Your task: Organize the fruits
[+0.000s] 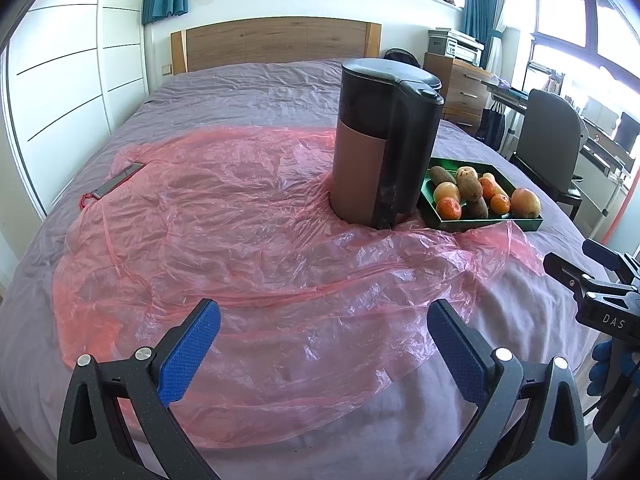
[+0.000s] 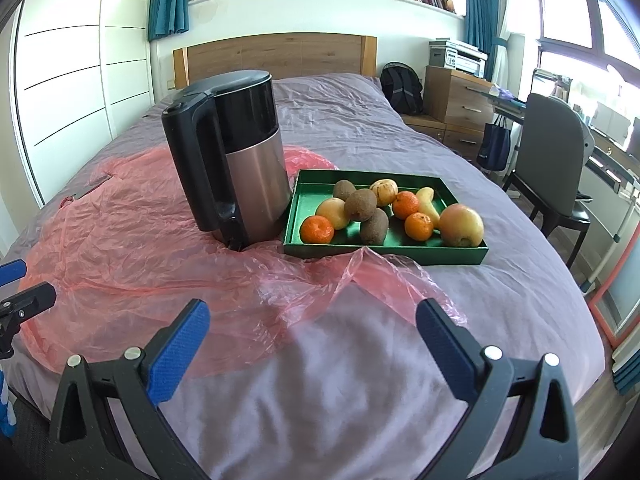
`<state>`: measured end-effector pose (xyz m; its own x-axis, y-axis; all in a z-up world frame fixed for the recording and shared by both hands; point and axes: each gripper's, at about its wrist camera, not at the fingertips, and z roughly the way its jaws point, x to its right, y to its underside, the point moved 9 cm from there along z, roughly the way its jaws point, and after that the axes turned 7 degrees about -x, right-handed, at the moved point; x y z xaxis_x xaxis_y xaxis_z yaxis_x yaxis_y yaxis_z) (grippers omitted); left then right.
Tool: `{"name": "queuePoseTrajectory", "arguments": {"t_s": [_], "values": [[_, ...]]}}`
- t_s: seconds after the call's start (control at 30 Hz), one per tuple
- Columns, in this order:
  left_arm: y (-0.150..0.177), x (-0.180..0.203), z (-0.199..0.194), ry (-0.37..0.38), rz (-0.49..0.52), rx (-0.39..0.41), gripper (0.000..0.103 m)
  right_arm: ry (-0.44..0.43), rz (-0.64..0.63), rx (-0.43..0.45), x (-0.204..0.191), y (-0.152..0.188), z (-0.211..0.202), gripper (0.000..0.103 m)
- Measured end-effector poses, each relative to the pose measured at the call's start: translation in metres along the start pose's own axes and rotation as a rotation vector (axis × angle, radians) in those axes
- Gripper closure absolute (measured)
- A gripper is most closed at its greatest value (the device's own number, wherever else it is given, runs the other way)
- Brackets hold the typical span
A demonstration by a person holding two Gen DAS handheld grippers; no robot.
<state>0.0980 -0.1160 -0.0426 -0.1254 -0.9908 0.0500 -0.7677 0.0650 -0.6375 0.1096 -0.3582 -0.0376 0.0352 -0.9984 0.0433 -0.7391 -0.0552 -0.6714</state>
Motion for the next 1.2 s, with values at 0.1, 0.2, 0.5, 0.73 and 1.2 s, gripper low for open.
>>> {"name": "queuePoseTrajectory", "arguments": {"t_s": [0.1,0.2,0.5,0.73,1.2], "values": [[-0.003,0.002,-0.001,0.001,0.005,0.004,0.001,0.0,0.003,-0.003,0.001,0.0,0.0,0.0],[-0.006,0.005,-0.002,0.004,0.01,0.008,0.001,0.001,0.003,-0.001,0.002,0.0,0.0,0.0],[-0.013,0.014,-0.003,0.005,0.036,0.019,0.001,0.001,0.023,0.01,0.01,-0.002,-0.002,0.0],[-0.019,0.015,-0.006,0.002,0.033,0.032,0.001,0.003,0.034,0.023,0.014,-0.007,-0.005,0.0],[-0.024,0.017,-0.003,-0.017,0.042,0.043,0.001,-0.006,0.033,0.029,0.014,-0.012,0.001,0.0]]}}
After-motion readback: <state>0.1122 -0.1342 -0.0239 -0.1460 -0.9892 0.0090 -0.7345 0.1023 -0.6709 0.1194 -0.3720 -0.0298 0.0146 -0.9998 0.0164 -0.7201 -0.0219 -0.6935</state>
